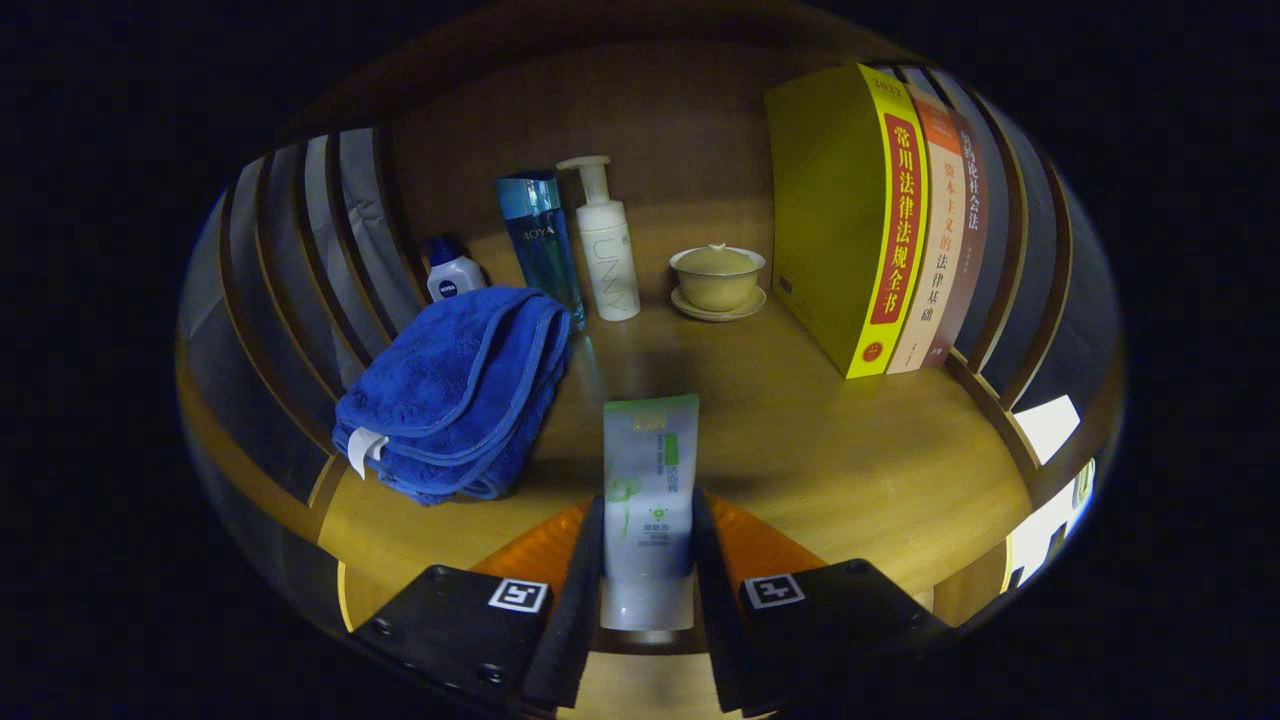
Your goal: Pull open the drawer, take out the items inside it, and place them on the countertop above the cabinet.
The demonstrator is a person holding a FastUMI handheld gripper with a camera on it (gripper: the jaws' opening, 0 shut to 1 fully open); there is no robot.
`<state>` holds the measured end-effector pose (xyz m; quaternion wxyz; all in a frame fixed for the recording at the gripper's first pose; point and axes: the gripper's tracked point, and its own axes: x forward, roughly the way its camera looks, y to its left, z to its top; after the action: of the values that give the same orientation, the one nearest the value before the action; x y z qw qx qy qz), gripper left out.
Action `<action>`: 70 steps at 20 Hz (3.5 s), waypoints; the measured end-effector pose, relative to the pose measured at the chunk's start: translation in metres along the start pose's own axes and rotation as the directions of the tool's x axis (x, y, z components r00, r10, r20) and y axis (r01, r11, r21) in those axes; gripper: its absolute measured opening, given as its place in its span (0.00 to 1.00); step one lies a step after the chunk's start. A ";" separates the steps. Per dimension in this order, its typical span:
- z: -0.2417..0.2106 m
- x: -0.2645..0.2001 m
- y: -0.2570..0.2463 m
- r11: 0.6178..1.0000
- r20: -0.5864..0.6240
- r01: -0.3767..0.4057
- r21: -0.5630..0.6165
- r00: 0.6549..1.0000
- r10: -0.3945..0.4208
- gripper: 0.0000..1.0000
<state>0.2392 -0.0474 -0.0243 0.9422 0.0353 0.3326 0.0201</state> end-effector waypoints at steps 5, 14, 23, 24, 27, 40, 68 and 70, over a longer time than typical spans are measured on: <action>0.000 -0.001 0.004 1.000 0.015 -0.019 0.021 1.000 0.019 0.61; 0.021 -0.044 0.013 0.999 0.157 -0.049 0.014 0.987 0.046 0.77; 0.007 -0.116 0.021 0.999 0.269 -0.054 -0.001 0.962 0.052 0.99; 0.000 -0.125 0.022 0.999 0.280 -0.051 -0.001 0.959 0.049 0.99; -0.018 -0.150 0.025 0.999 0.311 -0.043 -0.008 0.949 0.044 0.99; -0.138 -0.218 0.027 1.000 0.323 -0.019 -0.014 0.946 0.023 0.99; -0.225 -0.168 0.004 0.994 0.349 0.091 -0.055 0.935 -0.066 0.97; -0.221 -0.164 0.003 0.994 0.354 0.091 -0.053 0.933 -0.066 0.97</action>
<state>-0.0274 -0.0428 -0.0934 0.9872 -0.0073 0.1588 -0.0130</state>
